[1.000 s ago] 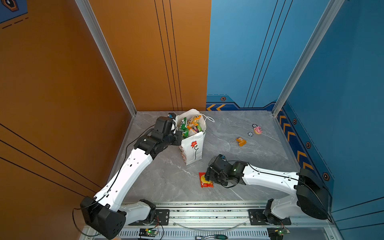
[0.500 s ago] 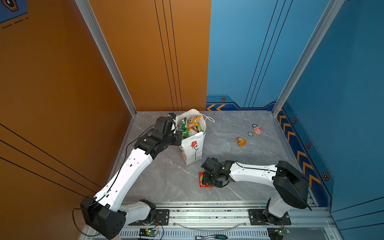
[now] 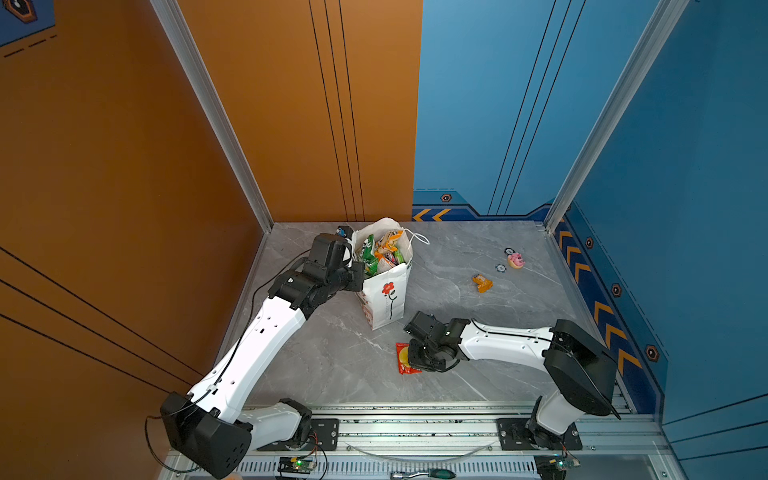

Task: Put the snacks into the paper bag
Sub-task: 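Lower the right gripper and close it on the red snack pack's edge, then lift the red snack pack with the right gripper toward the paper bag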

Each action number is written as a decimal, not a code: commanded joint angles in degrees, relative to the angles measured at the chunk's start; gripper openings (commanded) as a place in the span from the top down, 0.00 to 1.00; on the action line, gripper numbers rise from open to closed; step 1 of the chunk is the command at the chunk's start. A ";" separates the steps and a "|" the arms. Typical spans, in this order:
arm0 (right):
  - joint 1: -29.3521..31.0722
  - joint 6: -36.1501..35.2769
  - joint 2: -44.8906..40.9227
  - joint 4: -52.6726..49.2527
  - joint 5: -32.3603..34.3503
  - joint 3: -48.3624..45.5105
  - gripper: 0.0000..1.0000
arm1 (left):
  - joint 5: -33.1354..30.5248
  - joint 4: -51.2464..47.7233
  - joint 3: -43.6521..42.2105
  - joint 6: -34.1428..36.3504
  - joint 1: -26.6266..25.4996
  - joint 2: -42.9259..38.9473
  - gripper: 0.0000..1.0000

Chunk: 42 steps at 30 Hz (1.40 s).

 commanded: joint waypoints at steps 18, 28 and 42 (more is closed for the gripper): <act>-2.42 -3.53 -8.50 -1.70 5.68 -1.85 0.91 | -1.26 2.12 1.39 1.42 -0.50 -0.83 1.00; -11.49 -12.57 -15.54 -11.17 10.16 3.27 0.93 | -1.53 2.12 1.43 1.43 -0.50 -0.92 1.00; -26.89 -26.34 -20.72 -13.41 12.17 23.33 0.94 | -1.40 2.13 1.33 1.16 -0.58 -1.26 1.00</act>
